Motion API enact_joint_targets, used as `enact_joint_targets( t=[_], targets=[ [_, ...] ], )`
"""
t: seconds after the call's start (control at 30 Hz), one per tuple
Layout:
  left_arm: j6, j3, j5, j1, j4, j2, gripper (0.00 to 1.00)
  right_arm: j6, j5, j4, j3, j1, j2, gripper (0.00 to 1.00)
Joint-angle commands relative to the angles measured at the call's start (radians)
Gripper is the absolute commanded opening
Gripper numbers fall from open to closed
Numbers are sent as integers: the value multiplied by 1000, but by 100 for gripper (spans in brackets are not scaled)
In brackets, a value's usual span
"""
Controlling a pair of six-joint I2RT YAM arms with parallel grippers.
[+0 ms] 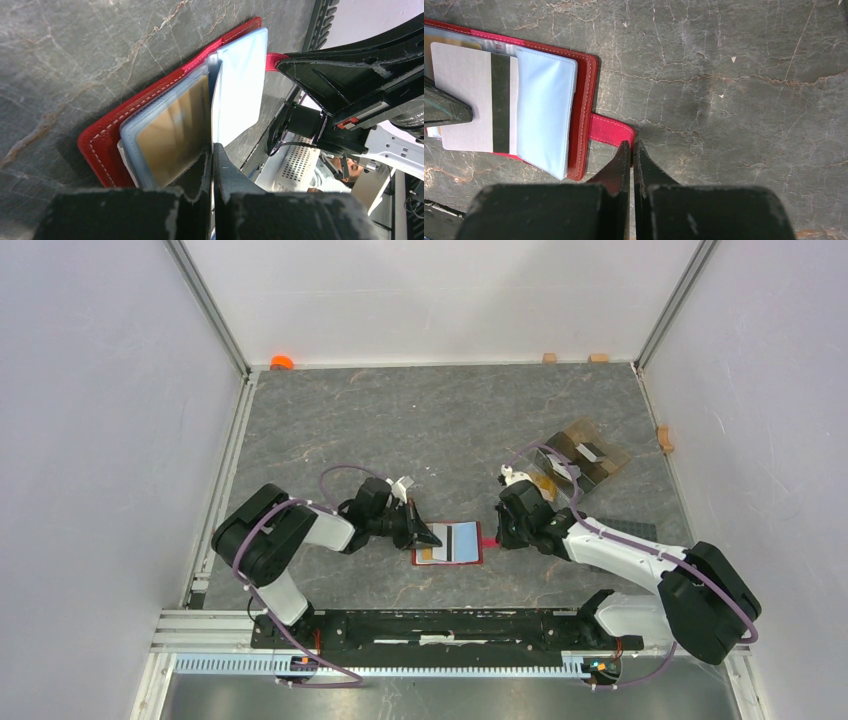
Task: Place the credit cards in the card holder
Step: Insert the credit card into the card holder.
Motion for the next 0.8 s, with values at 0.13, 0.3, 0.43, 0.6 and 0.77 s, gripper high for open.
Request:
enact_joint_targets(
  t=[0.13,0.3,0.43,0.6,0.77],
  targets=[
    [-80,-51,-38,3,181,63,2,4,16,9,32,13,10,0],
    [-112,-71,-45,3,258,96,2,5,16,9,31,17,14,0],
    [-117,-78,-65,3,265,96,2,6,16,10,32,22,17,0],
    [-156,-101,-94,3,291,97,2,7,28,0,35,23,14,0],
    [-184,-123,-91,0,338,111,2,6,32,-1,37,25,18,0]
  ],
)
